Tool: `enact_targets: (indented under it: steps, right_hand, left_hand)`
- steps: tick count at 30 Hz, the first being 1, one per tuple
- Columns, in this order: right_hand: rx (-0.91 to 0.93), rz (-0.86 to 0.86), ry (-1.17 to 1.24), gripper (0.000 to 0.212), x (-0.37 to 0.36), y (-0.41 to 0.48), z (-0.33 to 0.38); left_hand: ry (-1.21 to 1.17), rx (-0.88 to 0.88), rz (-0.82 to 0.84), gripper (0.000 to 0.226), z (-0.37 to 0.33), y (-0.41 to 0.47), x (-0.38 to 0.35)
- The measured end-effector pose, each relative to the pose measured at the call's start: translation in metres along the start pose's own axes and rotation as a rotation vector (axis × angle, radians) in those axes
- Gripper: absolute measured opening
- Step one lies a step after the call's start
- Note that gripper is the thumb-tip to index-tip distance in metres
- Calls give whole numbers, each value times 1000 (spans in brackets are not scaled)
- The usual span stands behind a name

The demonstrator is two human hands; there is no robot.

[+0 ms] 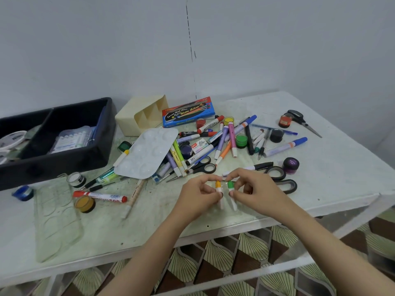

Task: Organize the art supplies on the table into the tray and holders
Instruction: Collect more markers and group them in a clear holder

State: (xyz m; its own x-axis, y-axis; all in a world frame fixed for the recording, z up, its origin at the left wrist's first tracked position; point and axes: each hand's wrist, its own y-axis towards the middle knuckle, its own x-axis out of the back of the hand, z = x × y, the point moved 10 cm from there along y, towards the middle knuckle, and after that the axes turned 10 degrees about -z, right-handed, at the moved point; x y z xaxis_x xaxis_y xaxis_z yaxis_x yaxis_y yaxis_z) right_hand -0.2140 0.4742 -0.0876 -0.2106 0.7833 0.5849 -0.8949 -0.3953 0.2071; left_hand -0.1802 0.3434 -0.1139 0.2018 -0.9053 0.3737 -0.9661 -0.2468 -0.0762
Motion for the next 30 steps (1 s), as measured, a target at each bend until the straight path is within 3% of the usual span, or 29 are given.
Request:
enact_targets:
  steps: [6,14,19,30]
  right_hand:
    - [-13,12,-89,23,0,5,-10]
    - [59,24,-312,36,-6,6,-7]
    - [94,83,-444,31,-10,0,-5]
    - [57,152,-274,34,-7,-2,-10]
  left_hand:
    - [27,12,-32,30,5,3,0]
    - [35,3,-35,29,6,4,0]
    - [42,14,-31,30,7,4,-1]
    - [63,28,-14,28,6,5,-2]
